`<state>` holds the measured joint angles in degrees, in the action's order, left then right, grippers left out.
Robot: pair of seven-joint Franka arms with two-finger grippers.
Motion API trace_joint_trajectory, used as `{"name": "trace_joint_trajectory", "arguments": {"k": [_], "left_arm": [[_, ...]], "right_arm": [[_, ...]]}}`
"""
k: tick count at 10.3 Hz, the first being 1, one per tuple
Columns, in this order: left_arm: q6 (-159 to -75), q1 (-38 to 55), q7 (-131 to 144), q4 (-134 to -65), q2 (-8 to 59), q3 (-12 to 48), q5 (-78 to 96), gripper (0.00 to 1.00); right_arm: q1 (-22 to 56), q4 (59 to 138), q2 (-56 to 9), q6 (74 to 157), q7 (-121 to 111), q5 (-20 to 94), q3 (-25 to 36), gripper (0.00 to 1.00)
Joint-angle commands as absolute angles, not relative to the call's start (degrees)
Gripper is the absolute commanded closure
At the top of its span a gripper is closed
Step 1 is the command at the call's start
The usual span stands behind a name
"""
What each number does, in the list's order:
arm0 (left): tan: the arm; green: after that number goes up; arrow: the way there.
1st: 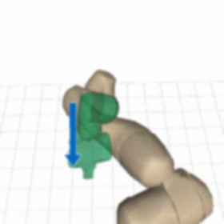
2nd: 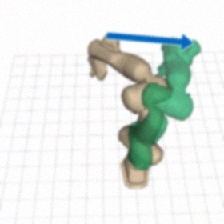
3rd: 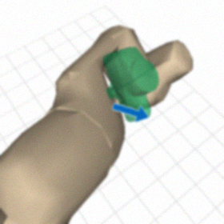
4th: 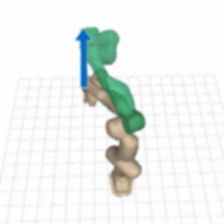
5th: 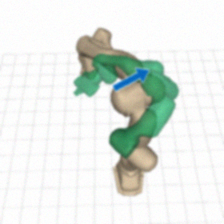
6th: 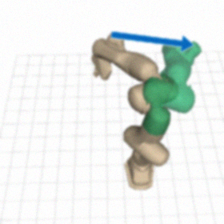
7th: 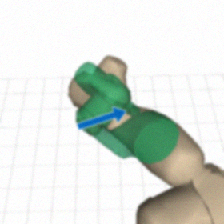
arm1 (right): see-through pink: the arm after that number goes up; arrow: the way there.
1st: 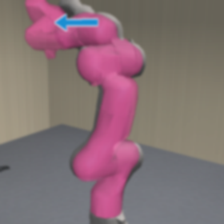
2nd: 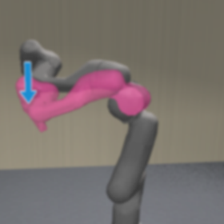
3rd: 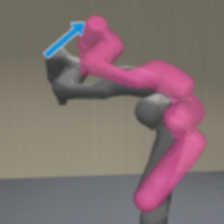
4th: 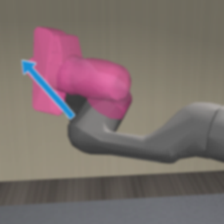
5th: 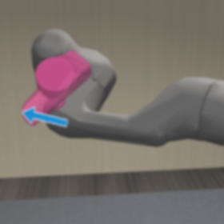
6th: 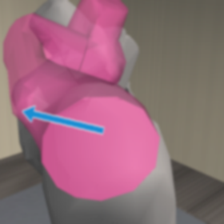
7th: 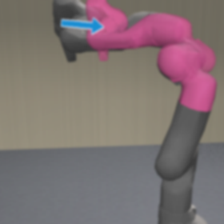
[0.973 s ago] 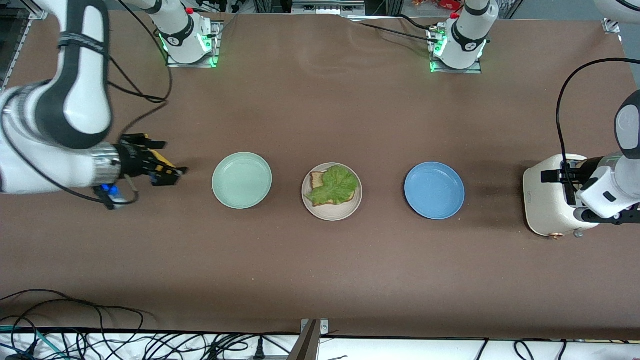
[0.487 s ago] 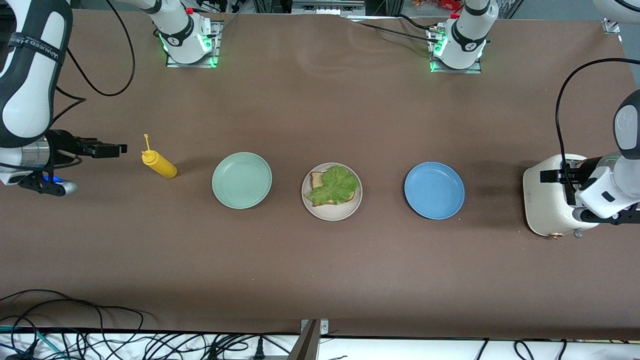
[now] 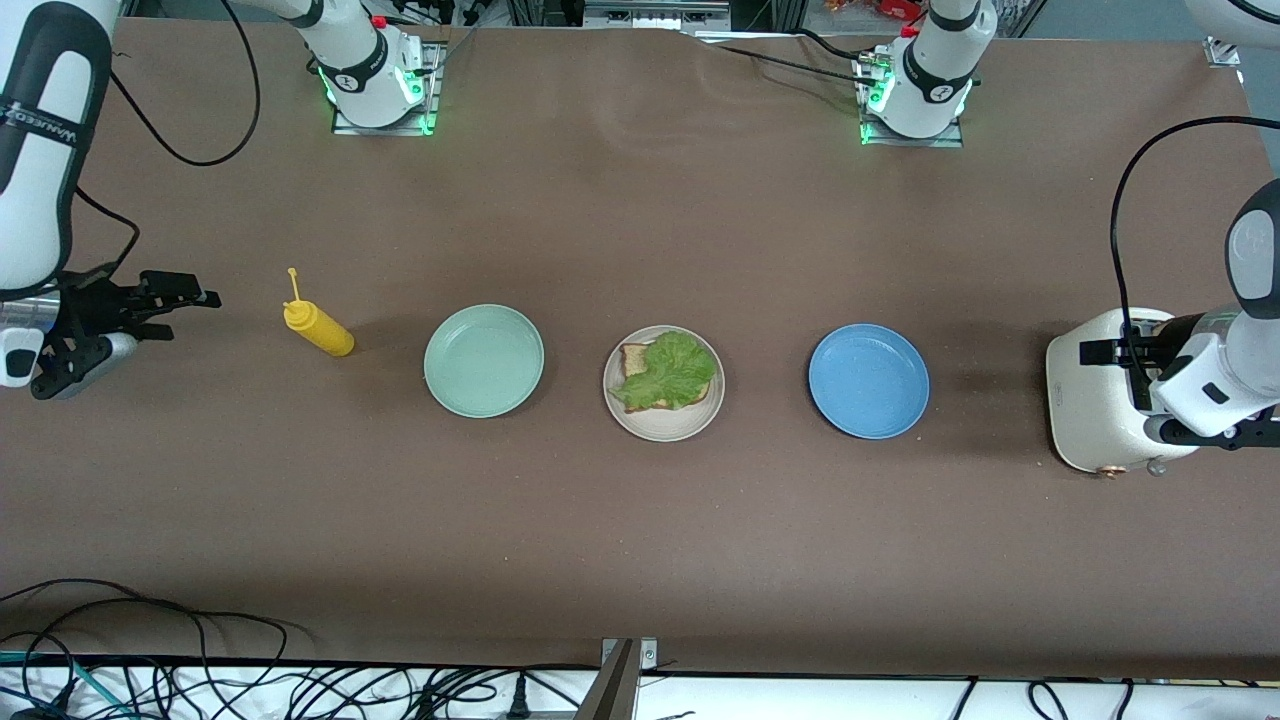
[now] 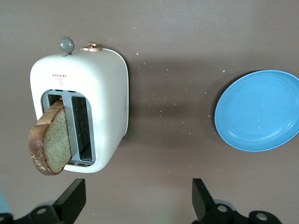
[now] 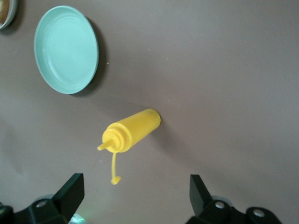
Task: Make sandwich on beige plate with both arms
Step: 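Move the right gripper back toward the mustard bottle, then grasp the yellow mustard bottle with the right gripper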
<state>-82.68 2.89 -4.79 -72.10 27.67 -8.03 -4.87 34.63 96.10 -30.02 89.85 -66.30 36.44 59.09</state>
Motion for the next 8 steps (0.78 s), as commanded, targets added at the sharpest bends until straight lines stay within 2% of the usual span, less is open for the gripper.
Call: {"name": "trace_joint_trajectory", "arguments": {"k": [1, 3, 5, 8], "left_arm": [[-82.4, 3.3, -4.7, -72.9, 26.8, -7.9, -7.0, 0.00], [-82.3, 3.3, -4.7, -72.9, 26.9, -7.9, -7.0, 0.00], [-82.3, 3.3, -4.7, -72.9, 26.9, -7.9, -7.0, 0.00], [-82.4, 3.3, -4.6, -72.9, 26.9, -7.8, -7.0, 0.00]], "right_arm": [[35.1, 103.9, -26.5, 93.8, -85.9, 43.5, 60.4, 0.00], [31.5, 108.9, -27.2, 93.2, -101.3, 51.9, 60.4, 0.00], [29.0, 112.0, -27.6, 93.0, -112.3, 54.7, 60.3, 0.00], [28.7, 119.8, -28.6, 92.9, -128.2, 64.0, 60.2, 0.00]]}}
